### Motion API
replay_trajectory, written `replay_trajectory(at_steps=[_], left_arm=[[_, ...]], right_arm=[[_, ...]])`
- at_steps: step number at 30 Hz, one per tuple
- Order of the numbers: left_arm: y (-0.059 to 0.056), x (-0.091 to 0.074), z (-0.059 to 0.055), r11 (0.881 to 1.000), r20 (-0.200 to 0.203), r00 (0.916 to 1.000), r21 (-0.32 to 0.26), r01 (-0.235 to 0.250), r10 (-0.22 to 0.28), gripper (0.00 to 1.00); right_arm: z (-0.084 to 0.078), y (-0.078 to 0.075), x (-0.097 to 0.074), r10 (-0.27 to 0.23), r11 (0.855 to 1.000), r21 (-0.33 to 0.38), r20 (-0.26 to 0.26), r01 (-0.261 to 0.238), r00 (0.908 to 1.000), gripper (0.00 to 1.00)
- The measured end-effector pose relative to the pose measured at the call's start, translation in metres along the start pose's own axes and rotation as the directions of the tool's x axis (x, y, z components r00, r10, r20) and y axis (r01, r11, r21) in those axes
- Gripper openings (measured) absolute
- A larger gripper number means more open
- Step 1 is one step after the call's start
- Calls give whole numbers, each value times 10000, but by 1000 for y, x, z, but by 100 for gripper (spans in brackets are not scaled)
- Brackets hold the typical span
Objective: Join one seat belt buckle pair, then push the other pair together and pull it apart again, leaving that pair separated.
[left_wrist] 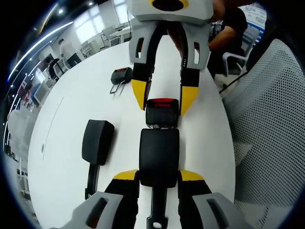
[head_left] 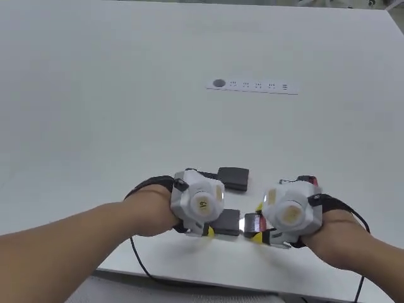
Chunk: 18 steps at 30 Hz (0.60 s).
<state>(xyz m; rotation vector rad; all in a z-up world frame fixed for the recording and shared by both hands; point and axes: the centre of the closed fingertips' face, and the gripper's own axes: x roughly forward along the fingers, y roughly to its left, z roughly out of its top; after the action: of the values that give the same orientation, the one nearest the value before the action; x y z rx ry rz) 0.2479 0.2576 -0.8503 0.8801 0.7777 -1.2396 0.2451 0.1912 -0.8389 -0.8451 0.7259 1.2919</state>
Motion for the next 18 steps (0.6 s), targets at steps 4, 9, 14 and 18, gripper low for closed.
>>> replay_trajectory(at_steps=[4,9,14,18], left_arm=[[3,-17,14,9996,451,9988,-216,-179,188,31],[19,-30,23,9978,677,9958,-293,-594,612,30],[32,-33,31,9969,889,9931,-251,-740,760,31],[41,-27,35,9967,1002,9917,-229,-781,801,32]], right_arm=[[12,-1,-8,20,10000,94,353,-24,9994,31],[22,-5,-15,-43,10000,61,651,40,9979,30],[22,-11,-19,-67,10000,43,712,64,9974,30],[17,-20,-22,-175,9998,118,771,167,9969,29]])
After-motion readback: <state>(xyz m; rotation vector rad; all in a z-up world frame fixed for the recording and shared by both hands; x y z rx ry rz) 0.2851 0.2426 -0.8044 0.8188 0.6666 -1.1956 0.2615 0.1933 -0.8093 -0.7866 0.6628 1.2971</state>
